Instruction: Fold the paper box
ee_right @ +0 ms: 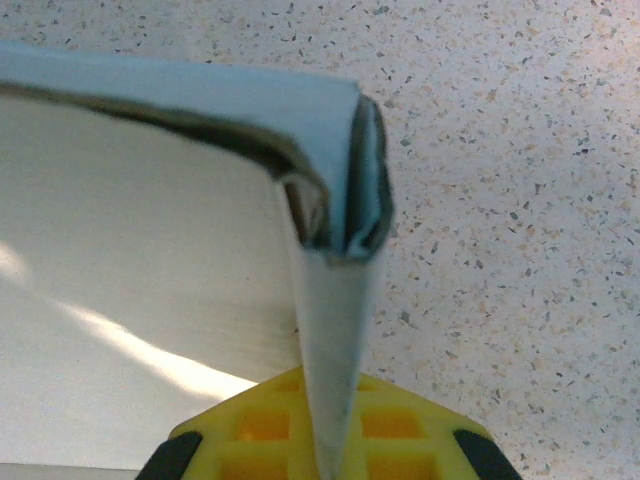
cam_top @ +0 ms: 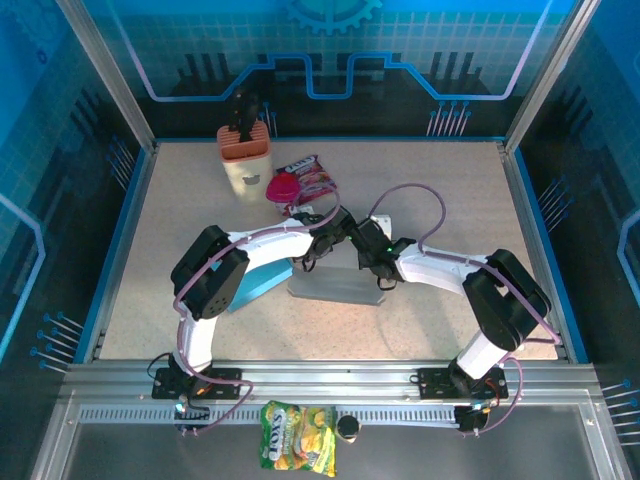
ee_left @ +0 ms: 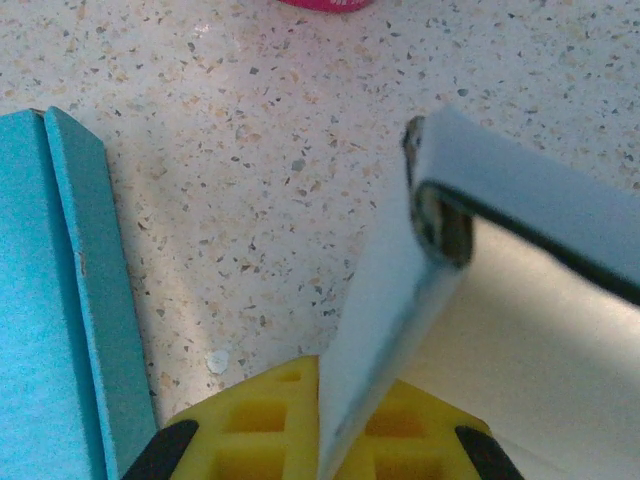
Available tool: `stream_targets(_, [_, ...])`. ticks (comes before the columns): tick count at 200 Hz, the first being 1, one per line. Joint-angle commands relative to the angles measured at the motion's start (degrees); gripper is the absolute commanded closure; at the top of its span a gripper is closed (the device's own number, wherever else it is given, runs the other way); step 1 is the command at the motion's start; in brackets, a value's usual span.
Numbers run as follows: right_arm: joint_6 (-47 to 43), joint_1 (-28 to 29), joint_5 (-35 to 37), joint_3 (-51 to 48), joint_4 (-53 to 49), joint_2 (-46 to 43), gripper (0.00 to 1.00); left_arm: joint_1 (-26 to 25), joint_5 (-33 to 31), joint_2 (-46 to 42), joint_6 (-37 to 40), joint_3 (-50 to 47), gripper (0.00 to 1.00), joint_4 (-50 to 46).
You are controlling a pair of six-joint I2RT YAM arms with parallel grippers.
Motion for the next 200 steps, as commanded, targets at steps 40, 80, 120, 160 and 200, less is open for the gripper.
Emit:
stream_targets(40, [-0.14, 0.59, 2.04, -0.66, -1.58, -0.14, 1.00, -4.14, -7.73, -9.88, 11.51, -10.69, 0.66, 7.11])
stream_targets(80, [0.29, 0.49, 2.24, -0.09, -2.92, 0.26, 1.00, -3.91, -2.82, -12.06, 23.61, -12.22, 0.52, 11.73])
stream_targets(120, [0.34, 0.24, 2.01, 0.59, -3.60, 0.46, 1.00, -3.23, -0.10, -13.19, 28.07, -15.41, 0.50, 13.95])
stream_targets(160, [0.21, 0.14, 1.81, 0.72, -3.70, 0.64, 1.00, -1.94, 1.90, -13.88, 28.20, -17.69, 0.54, 15.75])
stream_targets(200, [0.21, 0.16, 1.77, 0.72, -3.79, 0.27, 1.00, -1.20, 2.12, -11.44, 27.99, -17.66, 0.67, 16.50])
